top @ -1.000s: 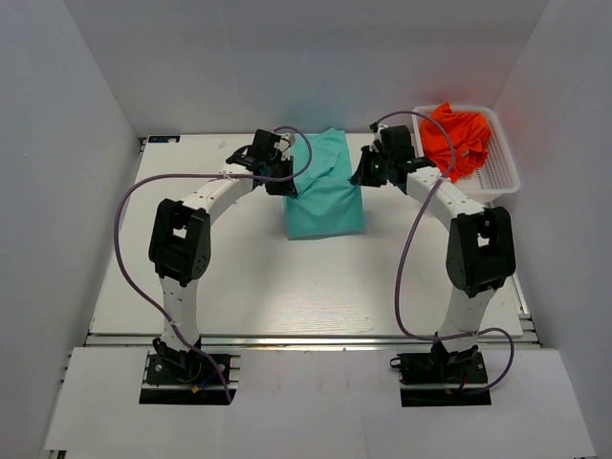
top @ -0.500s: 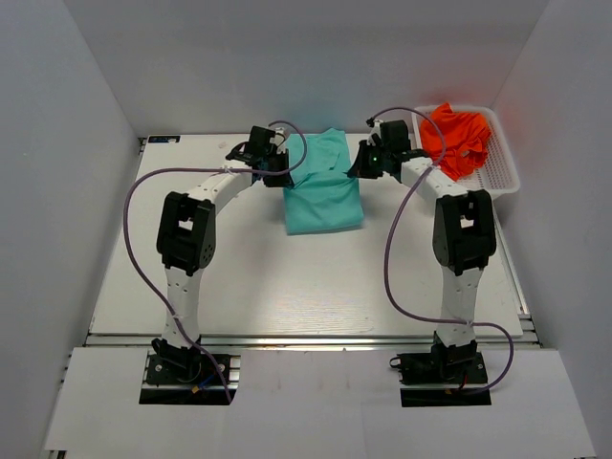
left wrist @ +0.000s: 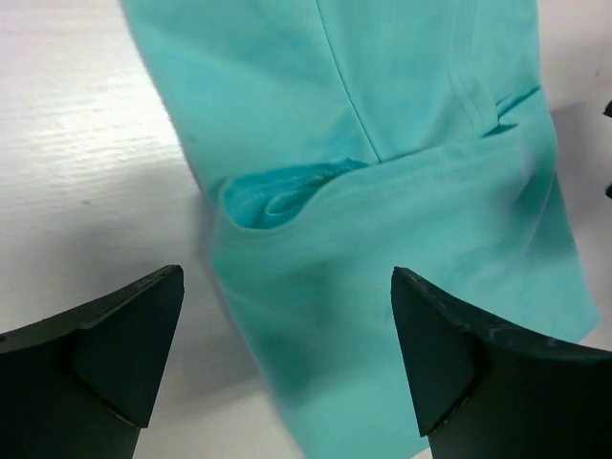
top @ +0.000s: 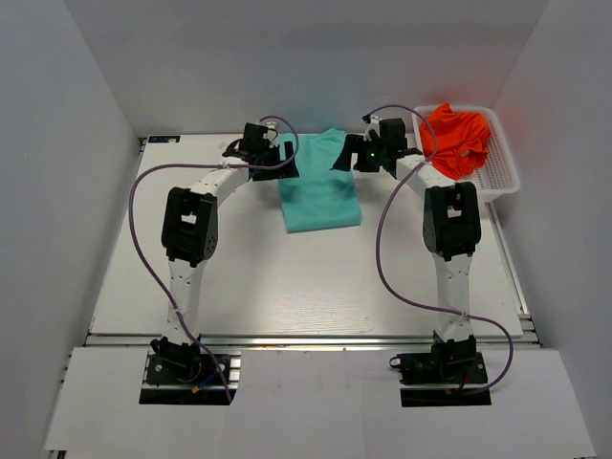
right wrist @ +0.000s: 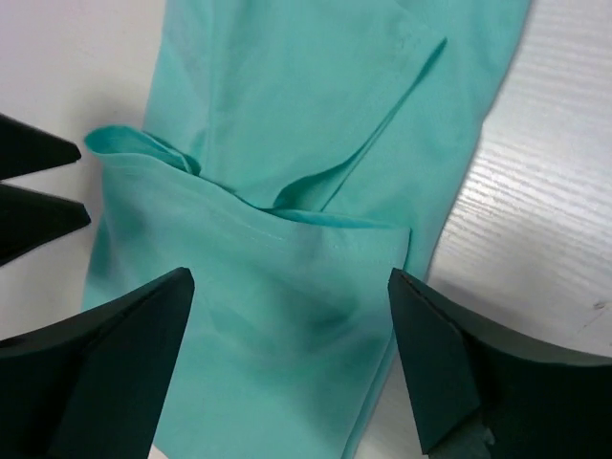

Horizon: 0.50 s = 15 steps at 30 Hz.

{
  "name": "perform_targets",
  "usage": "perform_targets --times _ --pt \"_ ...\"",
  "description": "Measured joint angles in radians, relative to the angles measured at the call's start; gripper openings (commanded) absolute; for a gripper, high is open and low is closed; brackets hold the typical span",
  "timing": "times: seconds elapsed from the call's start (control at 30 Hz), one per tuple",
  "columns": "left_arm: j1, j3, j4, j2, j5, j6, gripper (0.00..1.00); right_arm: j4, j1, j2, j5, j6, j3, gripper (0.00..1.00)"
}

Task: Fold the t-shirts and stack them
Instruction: Fold the folded rectangular tshirt in 1/3 of the way

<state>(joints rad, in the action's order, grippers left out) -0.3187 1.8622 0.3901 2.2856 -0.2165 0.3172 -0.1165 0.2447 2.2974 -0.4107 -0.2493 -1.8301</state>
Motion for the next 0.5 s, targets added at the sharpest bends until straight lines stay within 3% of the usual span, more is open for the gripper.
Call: perform_targets --times 0.2,0.33,0.5 --pt "0.019 -0.006 -0.01 -0.046 0.021 -0.024 1.0 0.018 -0.008 -0.071 -0.047 0.004 0.039 0.9" --pt "0.011 -0.157 -0.033 -0.152 -0.026 -0.048 1.0 0.063 -0.008 -0.229 -0.089 -0.005 0.234 0.9" --pt "-0.009 -0.196 -0.079 -0.174 -0.169 -0.07 1.0 0.15 -0.004 -0.377 -0.142 -0.043 0.438 0.9"
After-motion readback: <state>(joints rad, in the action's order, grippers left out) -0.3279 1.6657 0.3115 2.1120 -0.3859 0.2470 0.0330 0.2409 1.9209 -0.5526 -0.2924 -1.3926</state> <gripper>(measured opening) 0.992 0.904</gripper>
